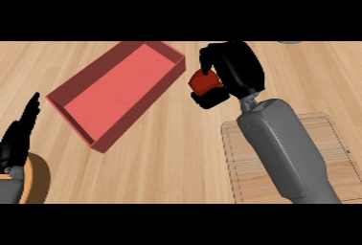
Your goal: Pick the bell pepper from the cutting board and place it in the cardboard box
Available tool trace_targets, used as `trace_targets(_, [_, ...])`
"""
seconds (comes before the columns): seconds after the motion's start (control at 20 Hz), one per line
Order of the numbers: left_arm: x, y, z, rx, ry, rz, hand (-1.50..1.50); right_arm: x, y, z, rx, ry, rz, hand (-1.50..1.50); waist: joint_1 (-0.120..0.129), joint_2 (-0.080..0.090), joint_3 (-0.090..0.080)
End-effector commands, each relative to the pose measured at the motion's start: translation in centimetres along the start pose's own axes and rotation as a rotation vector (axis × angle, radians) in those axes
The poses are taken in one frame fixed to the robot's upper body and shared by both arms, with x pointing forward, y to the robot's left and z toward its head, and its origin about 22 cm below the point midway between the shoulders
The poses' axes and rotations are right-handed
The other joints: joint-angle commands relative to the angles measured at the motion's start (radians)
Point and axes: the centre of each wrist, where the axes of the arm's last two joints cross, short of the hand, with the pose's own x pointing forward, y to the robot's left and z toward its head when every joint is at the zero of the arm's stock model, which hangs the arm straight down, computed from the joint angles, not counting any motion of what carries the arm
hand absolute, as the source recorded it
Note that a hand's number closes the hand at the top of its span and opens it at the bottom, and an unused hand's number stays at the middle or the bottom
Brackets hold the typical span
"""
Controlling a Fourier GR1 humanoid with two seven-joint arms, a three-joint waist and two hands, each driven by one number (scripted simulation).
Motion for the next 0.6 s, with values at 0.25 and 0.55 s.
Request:
trace_targets(0.25, [1.2,-0.2,-0.2,-0.010,-0.014,-0.001,0.00,7.1,-2.4,-5.1,0.022,-0.048,-0.205,1.50,0.023,0.004,0.000])
trace_targets(0.55, [0.8,-0.7,-0.5,-0.032,-0.044,-0.006,0.00,9.6,-3.7,-8.8,-0.032,0.011,-0.316,1.50,0.044,0.010,-0.001])
